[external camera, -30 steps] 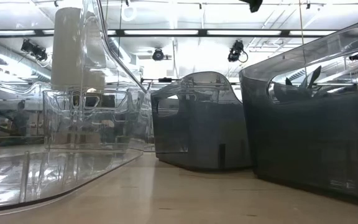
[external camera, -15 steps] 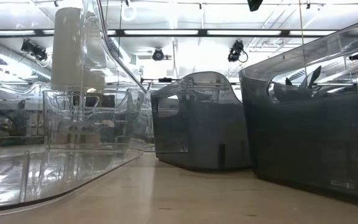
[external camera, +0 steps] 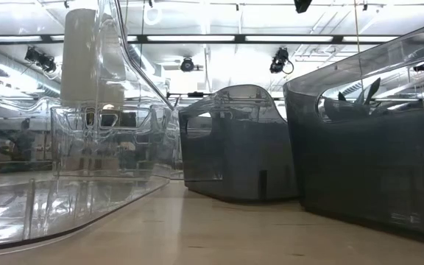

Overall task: Stack baskets by color
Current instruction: Stack the bottom transparent bin on top of the top left transparent bin

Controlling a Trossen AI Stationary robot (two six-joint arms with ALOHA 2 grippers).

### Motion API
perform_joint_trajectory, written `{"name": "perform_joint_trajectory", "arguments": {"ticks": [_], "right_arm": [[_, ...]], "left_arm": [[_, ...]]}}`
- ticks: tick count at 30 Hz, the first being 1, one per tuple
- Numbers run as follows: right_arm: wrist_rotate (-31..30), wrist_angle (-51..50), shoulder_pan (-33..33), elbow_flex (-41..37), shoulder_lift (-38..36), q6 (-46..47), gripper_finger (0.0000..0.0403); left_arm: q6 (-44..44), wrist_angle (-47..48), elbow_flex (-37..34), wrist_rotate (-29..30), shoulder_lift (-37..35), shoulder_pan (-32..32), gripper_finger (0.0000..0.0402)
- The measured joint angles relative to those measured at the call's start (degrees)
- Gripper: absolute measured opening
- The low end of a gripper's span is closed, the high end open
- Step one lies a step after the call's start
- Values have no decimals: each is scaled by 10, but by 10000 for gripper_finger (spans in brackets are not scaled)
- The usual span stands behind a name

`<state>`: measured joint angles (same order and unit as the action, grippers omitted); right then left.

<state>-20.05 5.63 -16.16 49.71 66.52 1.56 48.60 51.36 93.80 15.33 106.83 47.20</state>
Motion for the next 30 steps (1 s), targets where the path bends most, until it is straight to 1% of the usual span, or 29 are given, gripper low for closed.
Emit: {"name": "perform_joint_trajectory", "arguments": {"ticks": [8,12,19,24,30], "right_arm": [[0,3,0,0,0,-3,132],[0,3,0,0,0,-11,132],[0,3,0,0,0,-13,132],[0,3,0,0,0,-13,132],[0,3,0,0,0,-13,132]], "left_arm": [[-13,-5,-1,8,1,-11,204],[-12,-31,-32,11,1,-12,204],[-12,-81,-83,-6,1,-11,201],[3,-87,-113,-15,1,-11,191],[12,-87,-128,-23,1,-11,171]]}}
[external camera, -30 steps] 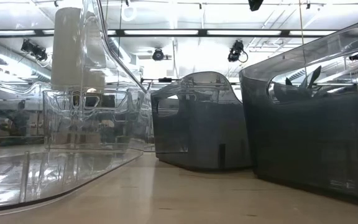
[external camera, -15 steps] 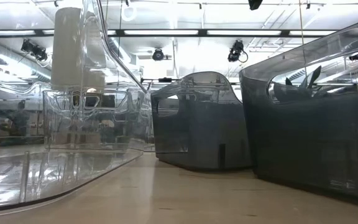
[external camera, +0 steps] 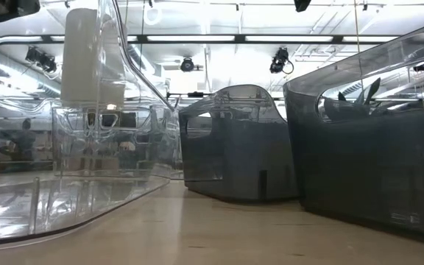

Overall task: Stack baskets by color
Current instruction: Stack the bottom transparent bin on top of the top left transparent bin

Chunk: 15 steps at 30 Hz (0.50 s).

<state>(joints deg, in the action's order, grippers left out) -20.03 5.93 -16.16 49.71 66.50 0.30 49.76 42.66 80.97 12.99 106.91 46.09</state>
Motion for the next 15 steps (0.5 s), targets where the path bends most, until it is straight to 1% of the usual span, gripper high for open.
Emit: {"name": "perform_joint_trajectory", "arguments": {"ticks": [3,5,9,13,15], "right_arm": [[0,0,0,0,0,2,132],[0,0,0,0,0,2,132],[2,0,0,0,0,6,132],[2,0,0,0,0,6,132],[2,0,0,0,0,6,132]], "left_arm": [[0,-1,0,0,0,0,153],[4,-1,0,-1,0,0,134],[24,-1,0,-5,0,2,85],[36,-7,0,-33,0,2,23],[36,-23,0,-40,0,4,9]]}}
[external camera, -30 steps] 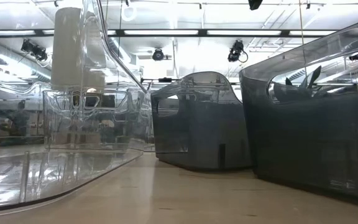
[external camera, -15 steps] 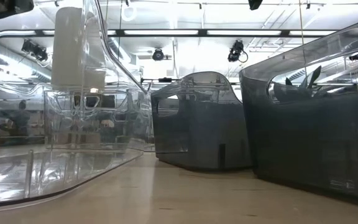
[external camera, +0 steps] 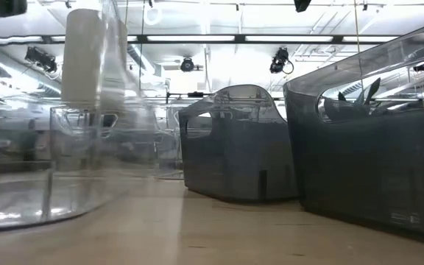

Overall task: Stack baskets by color
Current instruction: Stack the bottom transparent bin on top of the top left transparent bin

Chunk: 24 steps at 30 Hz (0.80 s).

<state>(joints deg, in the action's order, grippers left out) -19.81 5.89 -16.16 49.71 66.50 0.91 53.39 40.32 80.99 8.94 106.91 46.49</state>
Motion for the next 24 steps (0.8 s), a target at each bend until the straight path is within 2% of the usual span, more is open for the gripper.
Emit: {"name": "perform_joint_trajectory", "arguments": {"ticks": [6,12,24], "right_arm": [[0,0,0,0,0,0,132],[0,0,0,0,0,0,132],[0,0,0,0,0,0,132]], "left_arm": [[13,-3,21,-15,0,12,5],[16,37,83,-11,0,25,3],[16,220,262,54,0,36,1]]}}
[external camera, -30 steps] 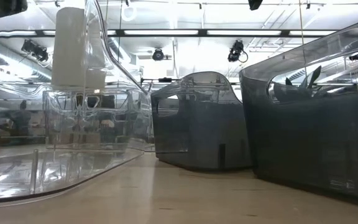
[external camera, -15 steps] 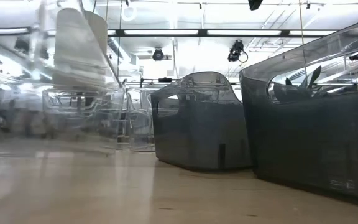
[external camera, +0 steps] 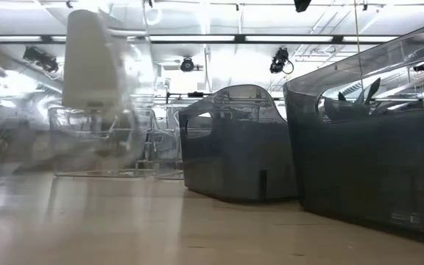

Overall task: Stack baskets by color
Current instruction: Stack the bottom transparent bin on top of the top left transparent bin

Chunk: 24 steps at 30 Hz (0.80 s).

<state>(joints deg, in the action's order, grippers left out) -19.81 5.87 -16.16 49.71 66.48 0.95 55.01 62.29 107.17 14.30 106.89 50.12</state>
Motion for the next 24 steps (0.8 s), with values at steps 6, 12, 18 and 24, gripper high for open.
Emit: {"name": "perform_joint_trajectory", "arguments": {"ticks": [6,12,18,24], "right_arm": [[0,0,0,0,0,0,132],[0,-1,0,0,0,0,132],[0,0,0,0,0,0,132],[0,-1,0,0,0,0,132]], "left_arm": [[-1,86,56,38,0,0,1],[-4,119,90,37,0,0,1],[-8,174,142,63,0,0,1],[-18,276,194,117,-1,-3,1]]}}
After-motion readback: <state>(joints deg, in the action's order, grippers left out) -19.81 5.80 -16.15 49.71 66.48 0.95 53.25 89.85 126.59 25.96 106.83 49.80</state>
